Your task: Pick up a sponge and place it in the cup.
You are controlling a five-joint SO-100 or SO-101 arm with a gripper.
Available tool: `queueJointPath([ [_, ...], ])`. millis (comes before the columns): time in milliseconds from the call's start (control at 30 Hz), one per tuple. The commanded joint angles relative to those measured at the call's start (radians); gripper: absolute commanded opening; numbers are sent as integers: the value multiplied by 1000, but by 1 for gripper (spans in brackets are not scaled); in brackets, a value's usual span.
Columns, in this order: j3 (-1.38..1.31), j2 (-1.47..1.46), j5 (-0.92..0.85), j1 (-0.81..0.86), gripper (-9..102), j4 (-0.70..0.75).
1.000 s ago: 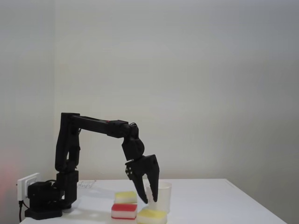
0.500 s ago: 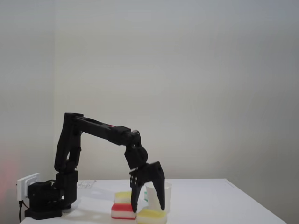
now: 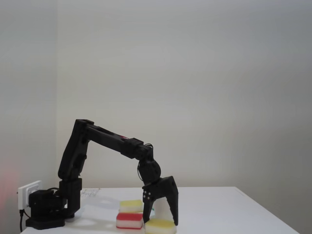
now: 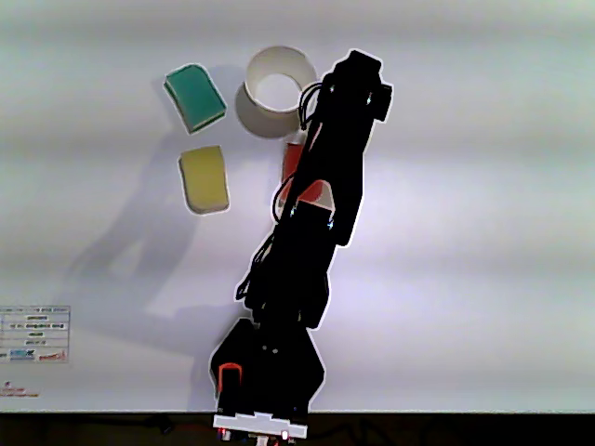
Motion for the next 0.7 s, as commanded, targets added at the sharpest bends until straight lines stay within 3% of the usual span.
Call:
queueJointPath([
  [0, -17, 15, 8, 2, 38, -17],
  [300, 8, -52, 8, -3, 34, -101],
  [667, 11, -115, 49, 0, 0, -150],
])
